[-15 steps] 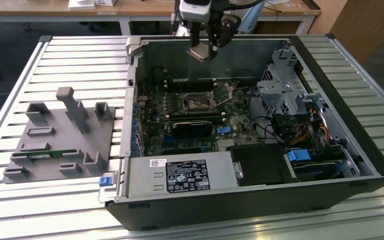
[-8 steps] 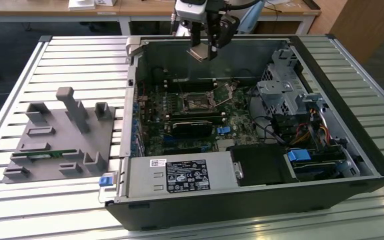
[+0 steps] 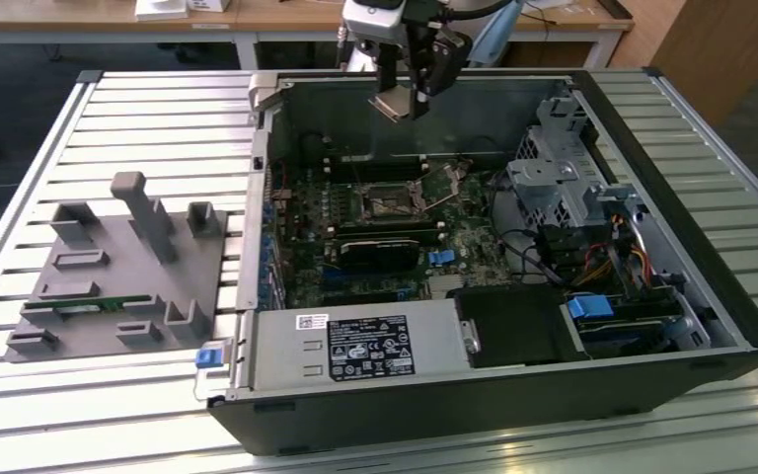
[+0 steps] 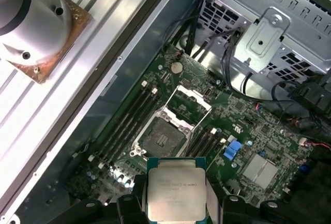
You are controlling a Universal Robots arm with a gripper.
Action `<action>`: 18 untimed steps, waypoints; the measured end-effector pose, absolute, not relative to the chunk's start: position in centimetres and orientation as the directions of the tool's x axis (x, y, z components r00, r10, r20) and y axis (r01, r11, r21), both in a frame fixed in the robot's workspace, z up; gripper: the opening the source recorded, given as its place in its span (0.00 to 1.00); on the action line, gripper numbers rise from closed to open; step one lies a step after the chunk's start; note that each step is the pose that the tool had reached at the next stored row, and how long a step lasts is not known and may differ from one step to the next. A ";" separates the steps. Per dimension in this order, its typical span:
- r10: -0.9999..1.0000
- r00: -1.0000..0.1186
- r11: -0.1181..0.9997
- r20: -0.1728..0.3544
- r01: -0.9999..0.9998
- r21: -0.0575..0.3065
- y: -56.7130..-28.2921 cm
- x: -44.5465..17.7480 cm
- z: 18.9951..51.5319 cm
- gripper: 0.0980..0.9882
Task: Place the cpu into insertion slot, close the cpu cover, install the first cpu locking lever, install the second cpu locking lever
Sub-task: 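Place the cpu into insertion slot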
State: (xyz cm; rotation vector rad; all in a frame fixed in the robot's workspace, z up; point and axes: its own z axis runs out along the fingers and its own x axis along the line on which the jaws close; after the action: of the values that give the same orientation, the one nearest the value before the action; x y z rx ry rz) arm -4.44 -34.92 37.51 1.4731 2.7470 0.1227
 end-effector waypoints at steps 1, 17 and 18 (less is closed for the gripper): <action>0.833 -0.552 0.550 0.018 0.832 0.080 -34.9 -4.4 37.5 0.50; 0.845 -0.535 0.532 0.014 0.843 0.077 -34.9 -4.4 37.3 0.50; 0.846 -0.532 0.530 0.014 0.845 0.077 -34.9 -4.4 37.3 0.50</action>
State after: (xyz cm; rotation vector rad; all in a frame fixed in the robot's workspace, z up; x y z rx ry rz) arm -4.44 -34.92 37.34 1.5066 2.7256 0.1161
